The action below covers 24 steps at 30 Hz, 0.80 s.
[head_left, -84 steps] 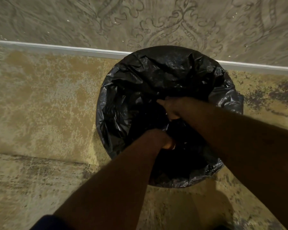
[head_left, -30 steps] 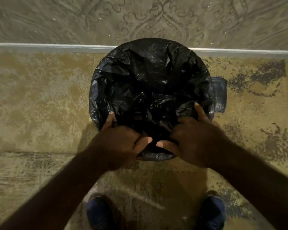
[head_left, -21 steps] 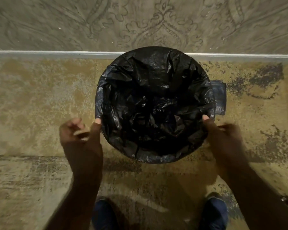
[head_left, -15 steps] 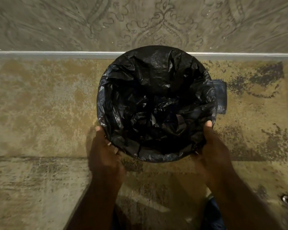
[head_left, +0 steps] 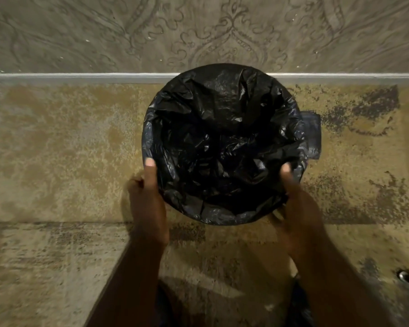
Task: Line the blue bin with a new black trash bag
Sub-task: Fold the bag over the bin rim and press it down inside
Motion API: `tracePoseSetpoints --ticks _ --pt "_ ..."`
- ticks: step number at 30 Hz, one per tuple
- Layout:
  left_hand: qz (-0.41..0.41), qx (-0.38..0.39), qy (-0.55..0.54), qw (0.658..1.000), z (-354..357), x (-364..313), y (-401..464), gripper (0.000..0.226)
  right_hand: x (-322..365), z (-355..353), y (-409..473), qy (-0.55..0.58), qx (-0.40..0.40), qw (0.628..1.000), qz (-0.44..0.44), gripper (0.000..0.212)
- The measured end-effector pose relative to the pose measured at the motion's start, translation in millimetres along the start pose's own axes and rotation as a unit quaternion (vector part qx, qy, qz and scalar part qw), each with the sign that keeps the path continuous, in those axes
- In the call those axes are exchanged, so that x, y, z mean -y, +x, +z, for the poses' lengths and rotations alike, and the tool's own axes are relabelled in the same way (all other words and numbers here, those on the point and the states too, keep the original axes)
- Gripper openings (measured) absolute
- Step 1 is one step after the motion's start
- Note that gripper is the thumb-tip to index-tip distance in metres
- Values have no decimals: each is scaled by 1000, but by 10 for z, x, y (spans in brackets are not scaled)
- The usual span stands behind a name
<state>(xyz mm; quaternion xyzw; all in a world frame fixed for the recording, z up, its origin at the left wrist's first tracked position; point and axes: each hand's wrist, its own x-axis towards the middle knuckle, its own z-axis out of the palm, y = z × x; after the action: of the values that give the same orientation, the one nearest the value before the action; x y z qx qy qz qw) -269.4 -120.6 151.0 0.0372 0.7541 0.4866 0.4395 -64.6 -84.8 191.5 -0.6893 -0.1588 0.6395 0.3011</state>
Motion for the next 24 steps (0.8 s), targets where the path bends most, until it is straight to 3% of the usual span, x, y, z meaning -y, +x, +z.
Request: tracePoseSetpoints --ticks 3,5,11,18,24 --pt "15 2 95 995 -131 8 7 51 -150 -80 75 13 -19 1000 -8 13" --pt "-6 33 78 996 -183 6 32 43 -248 -105 106 35 -14 999 -19 24" --pt "-74 105 33 991 -277 27 78 13 -321 -92 242 117 -1 993 -35 21" --pt "-73 104 17 992 -405 -219 -460 15 -71 -211 -132 53 -40 997 -37 12" --pt "-49 55 27 997 -641 -733 -932 1 410 -166 -780 86 2 996 -4 13"
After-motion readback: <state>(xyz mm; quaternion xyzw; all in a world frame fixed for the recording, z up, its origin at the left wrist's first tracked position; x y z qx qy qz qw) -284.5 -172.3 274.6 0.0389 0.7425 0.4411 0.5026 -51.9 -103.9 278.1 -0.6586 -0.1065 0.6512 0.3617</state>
